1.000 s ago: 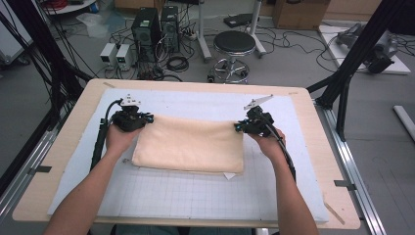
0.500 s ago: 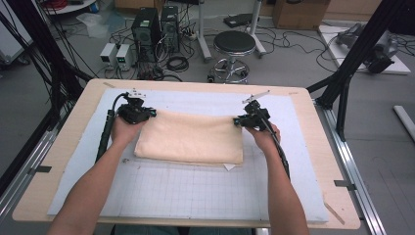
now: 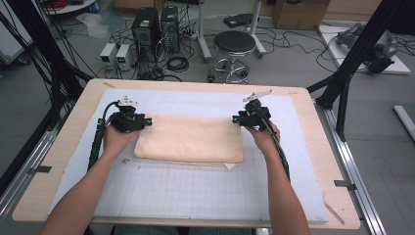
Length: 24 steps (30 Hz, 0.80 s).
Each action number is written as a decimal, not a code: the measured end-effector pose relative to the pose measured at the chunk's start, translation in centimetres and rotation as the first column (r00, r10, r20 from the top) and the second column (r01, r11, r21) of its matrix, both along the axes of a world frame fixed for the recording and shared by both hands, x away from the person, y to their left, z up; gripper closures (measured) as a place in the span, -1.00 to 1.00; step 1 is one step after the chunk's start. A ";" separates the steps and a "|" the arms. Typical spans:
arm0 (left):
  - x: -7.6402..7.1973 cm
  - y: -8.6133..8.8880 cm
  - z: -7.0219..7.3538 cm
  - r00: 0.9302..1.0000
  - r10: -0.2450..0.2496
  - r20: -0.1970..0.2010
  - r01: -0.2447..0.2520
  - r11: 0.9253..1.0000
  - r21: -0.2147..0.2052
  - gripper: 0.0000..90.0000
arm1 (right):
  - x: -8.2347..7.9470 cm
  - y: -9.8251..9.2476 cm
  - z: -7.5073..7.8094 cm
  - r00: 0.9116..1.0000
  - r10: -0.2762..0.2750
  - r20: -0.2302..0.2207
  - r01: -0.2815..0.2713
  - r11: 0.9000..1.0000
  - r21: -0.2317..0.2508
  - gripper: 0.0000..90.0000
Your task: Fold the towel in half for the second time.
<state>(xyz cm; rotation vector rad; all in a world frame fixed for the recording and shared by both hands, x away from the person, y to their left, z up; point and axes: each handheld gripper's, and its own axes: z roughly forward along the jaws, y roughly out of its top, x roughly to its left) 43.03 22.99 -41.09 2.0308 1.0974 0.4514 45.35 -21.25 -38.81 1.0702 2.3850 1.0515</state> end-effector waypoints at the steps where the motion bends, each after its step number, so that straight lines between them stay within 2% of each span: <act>1: -0.3 0.0 -0.1 1.000 -0.002 0.006 0.001 1.000 0.006 0.26 | -0.1 0.0 0.0 1.000 0.007 -0.006 -0.007 1.000 0.006 0.37; 2: -0.7 0.1 -0.3 1.000 0.001 0.025 -0.001 1.000 -0.004 0.26 | -0.3 0.0 0.0 1.000 0.014 -0.010 -0.014 1.000 0.011 0.37; 3: -1.1 0.2 -0.4 1.000 -0.001 0.025 0.001 1.000 -0.015 0.28 | -0.4 0.1 -0.2 0.999 0.029 -0.020 -0.029 0.999 0.016 0.37; 6: -1.9 0.7 -0.7 1.000 -0.022 -0.009 0.022 0.999 -0.031 0.26 | -0.7 0.4 -0.9 0.998 0.047 -0.035 -0.048 0.999 -0.010 0.37; 8: -2.7 1.0 -0.8 0.999 -0.035 -0.001 0.035 0.998 -0.050 0.25 | -0.8 0.4 -1.5 0.998 0.046 -0.049 -0.047 0.999 -0.019 0.35; 11: -3.7 1.3 -1.0 0.999 -0.052 -0.005 0.052 0.997 -0.054 0.22 | -1.2 0.5 -1.9 1.000 0.010 -0.019 -0.010 0.999 -0.042 0.35; 12: -4.0 1.4 -1.1 0.998 -0.055 0.002 0.055 0.997 -0.056 0.19 | -1.3 0.4 -1.9 1.000 0.008 -0.017 -0.008 1.000 -0.017 0.32; 13: -4.3 1.4 -1.1 0.998 -0.065 0.001 0.064 0.996 -0.060 0.18 | -1.4 0.3 -1.8 1.000 0.011 -0.015 -0.011 1.000 -0.011 0.29; 15: -4.9 1.5 -1.3 0.997 -0.071 -0.002 0.071 0.996 -0.063 0.13 | -1.9 0.4 -1.6 1.000 0.014 0.006 -0.014 1.000 -0.013 0.25; 17: -5.2 1.4 -1.6 0.997 -0.075 -0.016 0.074 0.997 -0.037 0.10 | -2.2 0.5 -1.4 1.000 0.022 0.016 -0.022 1.000 -0.012 0.19; 18: -5.5 1.4 -1.8 0.997 -0.080 -0.014 0.079 0.996 -0.041 0.14 | -2.4 0.5 -1.3 0.999 0.021 0.029 -0.021 1.000 -0.016 0.18; 19: -5.6 1.4 -1.9 0.997 -0.077 -0.022 0.076 0.996 -0.040 0.21 | -2.4 0.5 -1.3 0.999 0.024 0.025 -0.024 1.000 -0.007 0.13; 22: -6.0 1.4 -2.3 0.996 -0.074 -0.041 0.072 0.996 -0.048 0.22 | -2.4 0.7 -1.5 0.999 0.037 0.014 -0.037 0.999 -0.016 0.09; 24: -6.2 1.5 -2.2 0.996 -0.074 -0.053 0.071 0.996 -0.060 0.25 | -2.3 1.0 -1.8 0.999 0.048 0.003 -0.048 0.998 -0.035 0.08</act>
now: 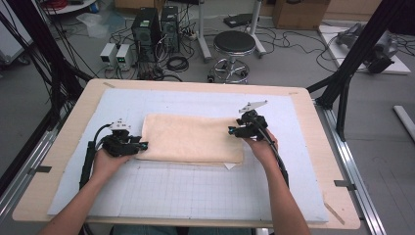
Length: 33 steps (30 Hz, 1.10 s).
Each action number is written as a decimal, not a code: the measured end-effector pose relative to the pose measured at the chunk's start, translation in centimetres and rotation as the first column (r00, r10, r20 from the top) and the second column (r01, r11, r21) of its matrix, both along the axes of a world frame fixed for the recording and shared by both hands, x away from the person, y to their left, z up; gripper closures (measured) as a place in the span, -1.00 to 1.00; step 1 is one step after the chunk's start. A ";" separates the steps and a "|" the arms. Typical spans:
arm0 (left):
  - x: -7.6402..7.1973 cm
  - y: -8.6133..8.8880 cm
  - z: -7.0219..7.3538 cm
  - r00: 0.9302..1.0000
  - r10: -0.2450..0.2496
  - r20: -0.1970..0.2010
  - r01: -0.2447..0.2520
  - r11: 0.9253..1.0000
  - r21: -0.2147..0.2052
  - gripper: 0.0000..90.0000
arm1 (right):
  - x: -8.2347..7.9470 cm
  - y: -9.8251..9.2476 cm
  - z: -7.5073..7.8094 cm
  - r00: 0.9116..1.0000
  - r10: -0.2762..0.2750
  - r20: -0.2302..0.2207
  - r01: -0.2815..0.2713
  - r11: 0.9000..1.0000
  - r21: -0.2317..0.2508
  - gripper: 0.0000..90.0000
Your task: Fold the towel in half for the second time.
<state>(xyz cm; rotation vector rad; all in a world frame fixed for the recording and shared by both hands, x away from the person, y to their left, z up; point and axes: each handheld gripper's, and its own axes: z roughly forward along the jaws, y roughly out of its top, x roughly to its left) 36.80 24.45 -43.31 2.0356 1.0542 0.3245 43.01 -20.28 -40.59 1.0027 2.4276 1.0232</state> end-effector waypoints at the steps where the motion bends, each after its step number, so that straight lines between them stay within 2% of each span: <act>1: -0.2 0.1 0.2 1.000 0.003 -0.004 -0.003 1.000 0.006 0.24 | 0.1 0.1 -0.1 1.000 0.003 -0.004 -0.003 1.000 -0.005 0.07; 3: -0.5 0.2 0.4 1.000 0.015 0.004 -0.015 1.000 -0.003 0.16 | 0.1 0.0 -0.3 1.000 -0.004 -0.017 0.004 1.000 0.000 0.06; 7: -1.4 0.5 0.5 1.000 0.010 0.016 -0.009 1.000 -0.022 0.09 | 0.1 -0.1 -0.1 1.000 0.002 -0.008 -0.001 1.000 0.012 0.05; 9: -1.6 0.4 0.3 1.000 -0.012 -0.008 0.012 1.000 -0.021 0.14 | 0.0 0.0 0.0 1.000 0.006 -0.001 -0.006 1.000 0.016 0.05; 10: -1.6 0.3 0.2 1.000 -0.021 -0.017 0.021 0.999 -0.032 0.22 | -0.1 0.0 0.0 1.000 0.008 0.003 -0.008 1.000 0.014 0.05; 13: -1.7 0.0 -0.1 0.999 -0.034 -0.041 0.032 0.999 -0.040 0.37 | -0.1 0.2 -0.1 1.000 0.017 -0.006 -0.017 1.000 0.013 0.04; 17: -2.0 0.0 -0.2 0.998 -0.041 -0.053 0.038 0.997 -0.062 0.39 | -0.1 0.5 -0.2 1.000 0.031 -0.005 -0.031 1.000 0.005 0.04; 20: -2.2 0.1 -0.2 0.997 -0.050 -0.053 0.047 0.997 -0.053 0.39 | -0.1 0.5 -0.2 0.999 0.034 -0.007 -0.034 0.999 0.007 0.03; 22: -2.2 0.2 -0.2 0.997 -0.048 -0.058 0.044 0.997 -0.070 0.39 | -0.2 0.6 -0.2 0.999 0.035 -0.010 -0.035 0.999 0.011 0.03; 23: -2.3 0.1 -0.3 0.998 -0.042 -0.055 0.038 0.996 -0.079 0.38 | -0.3 0.6 -0.2 0.999 0.037 -0.009 -0.037 0.999 0.008 0.03; 26: -2.4 0.2 -0.2 0.998 -0.048 -0.041 0.045 0.997 -0.070 0.35 | -0.5 0.6 -0.3 0.999 0.037 -0.011 -0.037 0.999 0.008 0.02; 30: -2.4 0.4 0.1 0.999 -0.032 0.011 0.033 0.997 -0.072 0.23 | -0.7 0.5 -0.3 0.999 0.034 -0.011 -0.034 0.999 0.019 -0.01; 33: -2.5 0.3 0.4 0.998 -0.022 0.053 0.025 0.998 -0.054 0.13 | -0.9 0.5 -0.1 0.999 0.033 -0.008 -0.033 0.999 0.029 -0.04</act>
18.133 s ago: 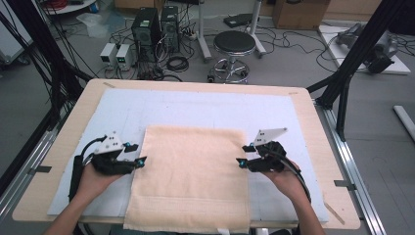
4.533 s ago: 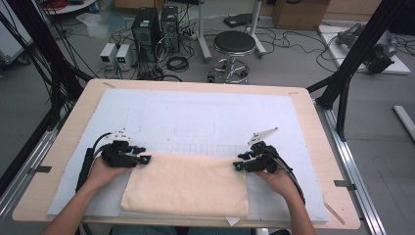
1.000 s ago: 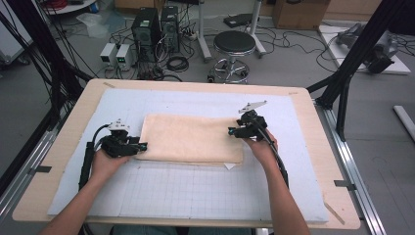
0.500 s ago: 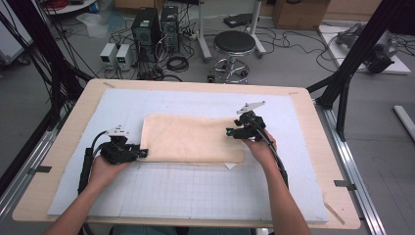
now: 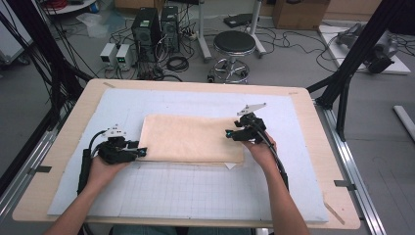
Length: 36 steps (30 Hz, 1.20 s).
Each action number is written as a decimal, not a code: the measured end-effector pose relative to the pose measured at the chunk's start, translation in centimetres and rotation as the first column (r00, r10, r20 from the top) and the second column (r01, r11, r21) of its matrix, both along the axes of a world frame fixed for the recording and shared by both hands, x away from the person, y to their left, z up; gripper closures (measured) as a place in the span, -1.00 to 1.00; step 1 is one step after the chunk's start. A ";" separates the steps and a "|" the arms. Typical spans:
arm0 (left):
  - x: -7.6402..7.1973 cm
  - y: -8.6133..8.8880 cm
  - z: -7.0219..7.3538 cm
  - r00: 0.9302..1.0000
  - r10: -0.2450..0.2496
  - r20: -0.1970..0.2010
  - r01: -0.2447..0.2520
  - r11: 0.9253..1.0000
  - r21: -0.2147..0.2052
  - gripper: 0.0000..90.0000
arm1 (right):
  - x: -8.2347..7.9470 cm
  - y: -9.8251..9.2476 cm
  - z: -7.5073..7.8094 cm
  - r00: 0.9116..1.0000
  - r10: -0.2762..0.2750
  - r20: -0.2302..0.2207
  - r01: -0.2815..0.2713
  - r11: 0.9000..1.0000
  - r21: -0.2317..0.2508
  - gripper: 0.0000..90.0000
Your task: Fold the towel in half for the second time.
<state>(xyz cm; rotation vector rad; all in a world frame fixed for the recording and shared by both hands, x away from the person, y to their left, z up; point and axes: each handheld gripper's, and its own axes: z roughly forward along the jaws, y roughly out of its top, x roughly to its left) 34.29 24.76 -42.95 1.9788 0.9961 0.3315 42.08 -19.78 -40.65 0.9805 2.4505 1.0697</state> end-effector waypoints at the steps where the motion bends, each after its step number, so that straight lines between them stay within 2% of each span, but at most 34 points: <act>1: 0.0 0.0 0.0 1.000 0.001 0.007 -0.001 1.000 0.005 0.08 | 0.0 0.0 0.1 1.000 0.000 0.005 0.000 1.000 0.002 -0.07; 7: 0.0 0.0 0.2 1.000 0.006 0.021 -0.006 1.000 0.008 -0.13 | -0.4 0.0 0.5 1.000 -0.013 -0.001 0.013 0.999 0.034 -0.25; 12: -0.1 0.1 0.3 1.000 0.006 0.028 -0.007 1.000 0.008 -0.26 | -0.9 0.2 0.7 1.000 -0.014 0.013 0.014 0.999 0.048 -0.35; 23: -0.3 -0.1 0.9 0.999 0.005 0.040 -0.005 1.000 0.007 -0.48 | -1.8 -0.2 0.9 1.000 -0.022 0.008 0.021 0.996 0.085 -0.56; 32: -0.6 -0.1 1.2 0.999 -0.004 0.048 0.004 1.000 0.004 -0.62 | -3.1 -0.6 1.5 0.998 -0.026 0.063 0.019 0.994 0.109 -0.63; 36: -0.8 0.1 1.3 0.999 -0.002 0.049 0.002 1.000 0.004 -0.66 | -3.6 -1.0 1.6 0.998 -0.036 0.060 0.028 0.992 0.121 -0.67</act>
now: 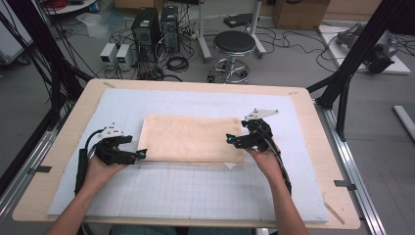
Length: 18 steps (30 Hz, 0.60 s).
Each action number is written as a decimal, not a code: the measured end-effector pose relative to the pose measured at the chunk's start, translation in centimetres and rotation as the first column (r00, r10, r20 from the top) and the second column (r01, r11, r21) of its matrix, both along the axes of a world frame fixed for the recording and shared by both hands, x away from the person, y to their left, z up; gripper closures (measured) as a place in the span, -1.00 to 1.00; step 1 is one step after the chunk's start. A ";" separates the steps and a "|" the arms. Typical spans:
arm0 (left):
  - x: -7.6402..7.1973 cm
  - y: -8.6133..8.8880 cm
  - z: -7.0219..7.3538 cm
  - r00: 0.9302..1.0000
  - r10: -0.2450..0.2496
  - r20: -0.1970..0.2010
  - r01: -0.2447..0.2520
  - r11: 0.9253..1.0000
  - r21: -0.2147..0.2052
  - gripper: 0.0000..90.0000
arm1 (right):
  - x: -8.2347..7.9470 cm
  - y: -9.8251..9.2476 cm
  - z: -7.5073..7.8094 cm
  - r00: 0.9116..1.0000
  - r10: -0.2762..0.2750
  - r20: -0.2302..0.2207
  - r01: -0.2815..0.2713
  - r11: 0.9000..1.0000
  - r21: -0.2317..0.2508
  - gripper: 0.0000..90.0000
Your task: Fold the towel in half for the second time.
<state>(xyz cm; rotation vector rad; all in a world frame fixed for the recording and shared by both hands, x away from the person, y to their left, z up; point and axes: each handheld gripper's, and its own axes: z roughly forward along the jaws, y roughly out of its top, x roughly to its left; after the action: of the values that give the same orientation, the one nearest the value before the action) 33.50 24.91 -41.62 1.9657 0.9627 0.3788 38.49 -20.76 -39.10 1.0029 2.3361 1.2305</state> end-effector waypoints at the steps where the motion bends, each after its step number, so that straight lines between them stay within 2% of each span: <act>1: 0.0 0.1 0.0 1.000 -0.001 -0.001 0.001 1.000 -0.001 -0.68 | -0.1 -0.1 0.0 1.000 -0.005 0.006 0.005 1.000 0.004 -0.72; 4: -0.2 0.2 0.1 1.000 -0.004 0.004 0.004 1.000 -0.004 -0.68 | -0.4 -0.4 0.0 1.000 -0.005 -0.016 0.005 1.000 0.010 -0.72; 10: -0.5 0.3 0.4 1.000 -0.008 0.010 0.008 1.000 -0.006 -0.70 | -1.1 -0.4 0.7 1.000 0.012 0.014 -0.012 1.000 -0.003 -0.72; 15: -1.0 0.3 0.6 1.000 -0.022 0.009 0.022 1.000 -0.006 -0.73 | -1.7 -0.3 1.0 1.000 0.020 0.010 -0.020 1.000 -0.014 -0.73; 18: -1.4 0.4 0.8 1.000 -0.024 0.010 0.024 1.000 -0.010 -0.74 | -2.1 -0.4 1.1 1.000 0.021 0.022 -0.021 0.999 -0.033 -0.73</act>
<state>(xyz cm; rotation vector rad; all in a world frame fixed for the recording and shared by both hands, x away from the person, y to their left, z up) 32.14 25.32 -40.85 1.9630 0.9316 0.3693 36.44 -21.15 -38.01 0.9510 2.3475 1.2009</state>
